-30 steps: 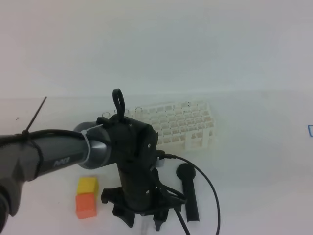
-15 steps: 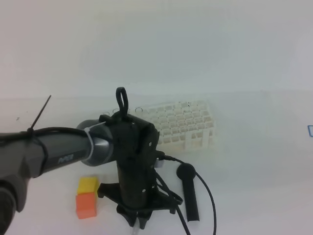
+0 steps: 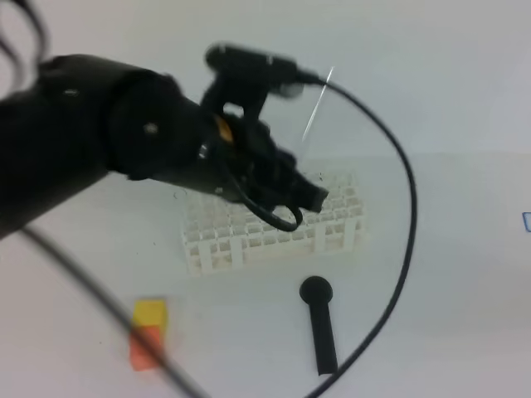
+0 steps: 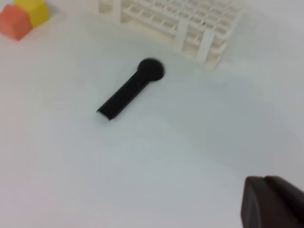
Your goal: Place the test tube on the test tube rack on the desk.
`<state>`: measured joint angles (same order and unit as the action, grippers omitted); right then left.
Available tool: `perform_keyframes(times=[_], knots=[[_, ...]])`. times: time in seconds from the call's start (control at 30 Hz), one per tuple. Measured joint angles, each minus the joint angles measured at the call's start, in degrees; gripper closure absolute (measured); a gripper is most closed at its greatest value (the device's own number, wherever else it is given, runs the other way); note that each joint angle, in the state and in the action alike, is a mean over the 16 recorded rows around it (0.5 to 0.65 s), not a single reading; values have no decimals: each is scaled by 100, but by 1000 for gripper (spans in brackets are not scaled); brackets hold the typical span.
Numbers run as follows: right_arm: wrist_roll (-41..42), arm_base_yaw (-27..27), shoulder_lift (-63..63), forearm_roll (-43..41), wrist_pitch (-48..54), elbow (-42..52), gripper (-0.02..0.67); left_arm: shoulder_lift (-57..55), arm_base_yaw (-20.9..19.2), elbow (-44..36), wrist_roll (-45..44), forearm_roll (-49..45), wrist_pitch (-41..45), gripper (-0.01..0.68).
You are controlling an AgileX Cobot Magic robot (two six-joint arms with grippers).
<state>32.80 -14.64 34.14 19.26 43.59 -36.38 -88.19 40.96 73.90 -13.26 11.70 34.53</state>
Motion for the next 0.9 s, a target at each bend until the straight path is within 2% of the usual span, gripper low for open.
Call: perform_keyframes(times=[0.13, 0.27, 0.4, 0.5, 0.67, 0.9], knots=[[88, 0, -3, 62, 267, 5, 650, 584, 6, -602, -2034, 1839, -791, 673], [247, 0, -5, 370, 364, 73, 650, 1058, 23, -1457, -4670, 4352, -1187, 673], [770, 0, -8, 1142, 265, 257, 650, 1430, 30, -2348, -6987, 6611, -1182, 673], [1454, 0, -9, 2049, 117, 451, 650, 1660, 30, -2931, -8260, 7866, -962, 673], [2993, 0, -5, 3972, -186, 789, 648, 1932, 31, -3582, -9347, 8999, -392, 673], [5125, 0, 87, 6451, -403, 1063, 587, 2094, 32, -3901, -9116, 9093, 364, 673]])
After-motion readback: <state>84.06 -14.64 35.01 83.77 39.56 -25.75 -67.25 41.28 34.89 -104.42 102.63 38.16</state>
